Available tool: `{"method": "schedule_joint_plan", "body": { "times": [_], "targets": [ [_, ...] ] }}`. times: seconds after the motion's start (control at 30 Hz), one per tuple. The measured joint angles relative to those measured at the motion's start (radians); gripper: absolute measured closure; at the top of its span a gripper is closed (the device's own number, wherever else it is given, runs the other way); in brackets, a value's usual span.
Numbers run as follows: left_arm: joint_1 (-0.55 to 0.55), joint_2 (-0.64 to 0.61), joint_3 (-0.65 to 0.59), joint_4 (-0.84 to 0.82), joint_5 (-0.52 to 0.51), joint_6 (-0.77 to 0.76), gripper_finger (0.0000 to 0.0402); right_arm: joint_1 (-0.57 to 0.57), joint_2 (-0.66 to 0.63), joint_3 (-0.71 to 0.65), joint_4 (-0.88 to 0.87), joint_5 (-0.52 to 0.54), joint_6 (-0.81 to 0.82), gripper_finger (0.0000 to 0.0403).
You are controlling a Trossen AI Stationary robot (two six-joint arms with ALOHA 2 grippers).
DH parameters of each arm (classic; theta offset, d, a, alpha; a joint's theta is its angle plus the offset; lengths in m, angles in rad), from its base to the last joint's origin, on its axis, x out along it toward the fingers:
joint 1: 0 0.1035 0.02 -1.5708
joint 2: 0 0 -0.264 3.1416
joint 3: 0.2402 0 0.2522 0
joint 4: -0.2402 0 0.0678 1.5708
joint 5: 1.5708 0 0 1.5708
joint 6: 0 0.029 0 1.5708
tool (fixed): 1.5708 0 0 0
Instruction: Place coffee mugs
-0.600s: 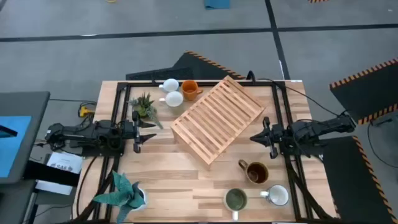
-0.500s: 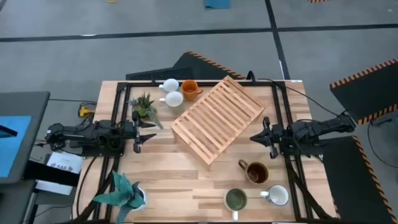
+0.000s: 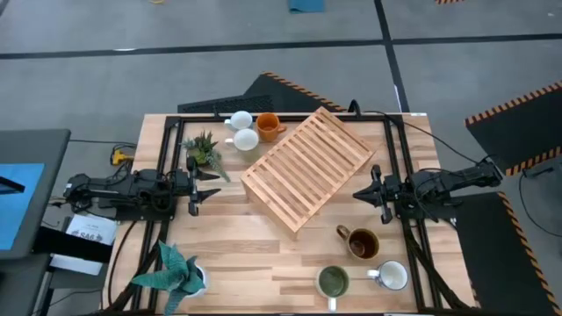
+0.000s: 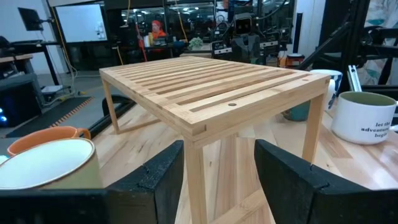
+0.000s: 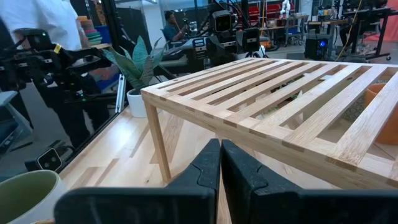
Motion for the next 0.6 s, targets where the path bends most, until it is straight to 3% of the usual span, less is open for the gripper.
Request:
{"method": "schedule_joint_plan", "body": {
  "times": [0.6],
  "targets": [
    [0.000,0.000,0.000,0.000,0.000,0.000,0.0219,0.000,0.000,0.000,0.000,0.000,0.000,0.0360]
  ]
}}
